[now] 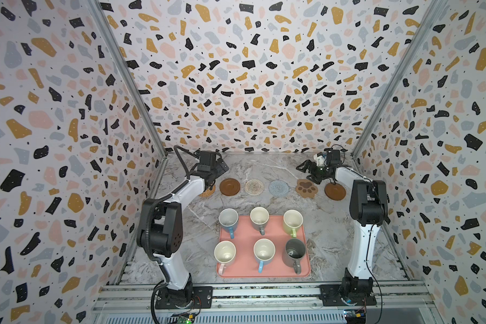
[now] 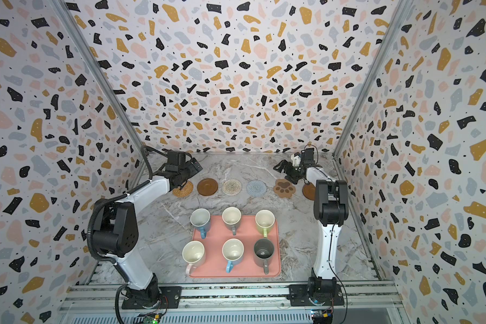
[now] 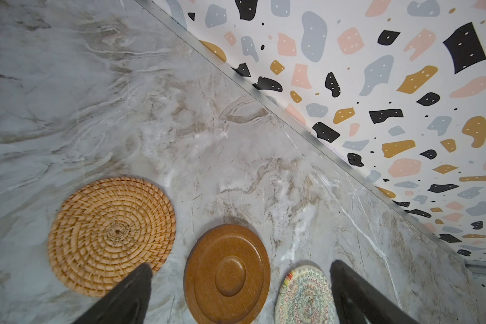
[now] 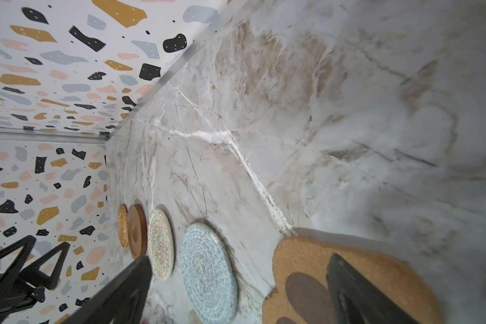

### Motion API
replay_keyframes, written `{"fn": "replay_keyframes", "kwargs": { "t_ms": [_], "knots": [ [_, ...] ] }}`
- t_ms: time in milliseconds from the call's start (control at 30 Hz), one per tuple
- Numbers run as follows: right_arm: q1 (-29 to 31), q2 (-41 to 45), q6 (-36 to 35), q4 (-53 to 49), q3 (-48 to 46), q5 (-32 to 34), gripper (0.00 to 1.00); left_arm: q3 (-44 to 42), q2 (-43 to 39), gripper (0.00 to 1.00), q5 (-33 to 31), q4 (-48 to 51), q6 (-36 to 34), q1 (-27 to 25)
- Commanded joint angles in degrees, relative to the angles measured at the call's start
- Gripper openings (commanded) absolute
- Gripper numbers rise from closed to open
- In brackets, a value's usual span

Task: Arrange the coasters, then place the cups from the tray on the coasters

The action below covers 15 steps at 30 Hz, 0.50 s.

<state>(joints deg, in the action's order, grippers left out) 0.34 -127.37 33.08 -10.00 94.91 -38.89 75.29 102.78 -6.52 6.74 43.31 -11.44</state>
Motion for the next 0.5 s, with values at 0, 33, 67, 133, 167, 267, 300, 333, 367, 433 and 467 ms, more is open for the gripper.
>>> {"fn": "replay_keyframes", "kwargs": {
  "t_ms": [0, 33, 67, 133, 167, 267, 300, 333, 367, 433, 467],
  "knots": [
    [-0.18, -0.15, 3.28, 4.25, -0.52, -1.46, 0.99, -0.67, -1.16, 1.00, -0.42, -1.91, 0.41, -0.41],
    [-0.21, -0.41, 3.60, 4.59, -0.67, -1.51, 0.99, -0.62, -1.18, 1.00, -0.42, -1.90, 0.39, -0.42],
    [-0.13, -0.71, 4.02, 5.05, -0.86, -1.46, 0.99, -0.66, -1.17, 1.00, -0.38, -1.91, 0.42, -0.42],
    [-0.10, -1.08, 4.74, 5.80, -1.33, -1.46, 0.99, -0.75, -1.18, 1.00, -0.38, -1.89, 0.41, -0.42],
    [-0.08, -1.20, 5.00, 5.91, -1.54, -1.36, 0.99, -0.71, -1.24, 1.00, -0.34, -1.91, 0.38, -0.42],
    [-0.11, -1.47, 4.82, 5.18, -1.76, -0.47, 0.99, -0.84, -1.19, 1.00, -0.27, -1.91, 0.38, -0.51],
    [-0.24, -1.56, 4.60, 4.66, -1.81, -0.07, 0.99, -0.88, -1.18, 1.00, -0.31, -1.91, 0.44, -0.51],
    [-0.19, -1.59, 4.39, 4.08, -1.79, 0.25, 0.99, -0.91, -1.18, 1.00, -0.26, -1.91, 0.38, -0.51],
    [-0.26, -1.65, 4.20, 3.57, -1.76, 0.42, 0.99, -0.90, -1.18, 1.00, -0.18, -1.91, 0.43, -0.51],
    [-0.24, -1.58, 3.80, 2.77, -1.89, 0.57, 0.99, -0.85, -1.18, 1.00, -0.11, -1.83, 0.43, -0.51],
    [-0.10, -1.47, 3.66, 2.62, -1.99, 0.59, 0.99, -0.94, -1.18, 1.00, -0.16, -1.82, 0.33, -0.45]
  ]
}}
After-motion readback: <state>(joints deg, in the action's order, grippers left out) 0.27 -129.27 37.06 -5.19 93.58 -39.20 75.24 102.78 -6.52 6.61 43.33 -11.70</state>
